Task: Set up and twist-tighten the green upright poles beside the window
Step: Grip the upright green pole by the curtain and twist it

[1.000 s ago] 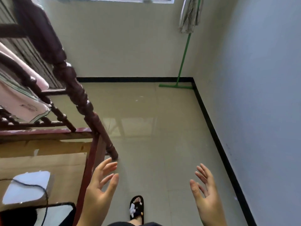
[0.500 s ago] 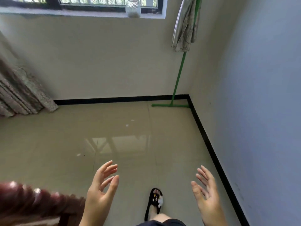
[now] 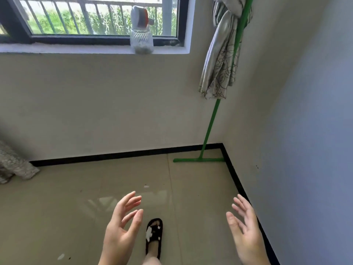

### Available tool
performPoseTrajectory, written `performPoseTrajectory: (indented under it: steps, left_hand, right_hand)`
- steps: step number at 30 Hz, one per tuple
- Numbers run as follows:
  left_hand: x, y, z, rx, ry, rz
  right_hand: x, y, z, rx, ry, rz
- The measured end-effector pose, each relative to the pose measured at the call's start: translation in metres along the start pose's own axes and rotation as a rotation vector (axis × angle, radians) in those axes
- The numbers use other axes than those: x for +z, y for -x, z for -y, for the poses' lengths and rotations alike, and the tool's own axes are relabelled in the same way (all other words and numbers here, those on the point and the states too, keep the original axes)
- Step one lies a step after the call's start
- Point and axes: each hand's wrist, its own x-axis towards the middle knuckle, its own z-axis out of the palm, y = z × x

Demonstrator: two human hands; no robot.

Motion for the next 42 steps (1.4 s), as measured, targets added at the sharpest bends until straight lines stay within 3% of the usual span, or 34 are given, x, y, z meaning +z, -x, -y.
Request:
performPoseTrajectory:
  steps: [10, 18, 26, 30, 34, 42]
  left_hand:
    - [0.065, -0.284, -0.022, 0.094, 0.011, 0.282]
    - [0.178, -0.43, -0.036, 0.185, -0.027, 0.466]
    - [0.313, -0.556, -0.124, 0.44, 0.031, 0.636]
    - [0.363, -0.607, -0.185, 0.549, 0.131, 0.672]
    - [0.406, -0.65, -0.23, 0.566, 0.103, 0.599]
    - [0.427, -0.681, -0.236, 0.619, -0.015, 0.568]
  right_hand:
    - [0.082, -0.208, 0.033, -0.011, -0.034, -0.19]
    - [0.071, -0.362, 0.022, -0.036, 0.023, -0.308]
    - [0.035, -0.521, 0.079, -0.155, 0.083, -0.328]
    - [0.03, -0.589, 0.126, -0.231, 0.096, -0.339]
    - [0.038, -0.654, 0.156, -0.254, 0.119, -0.349]
    - [0.063, -0.719, 0.166, -0.223, 0.041, -0.41]
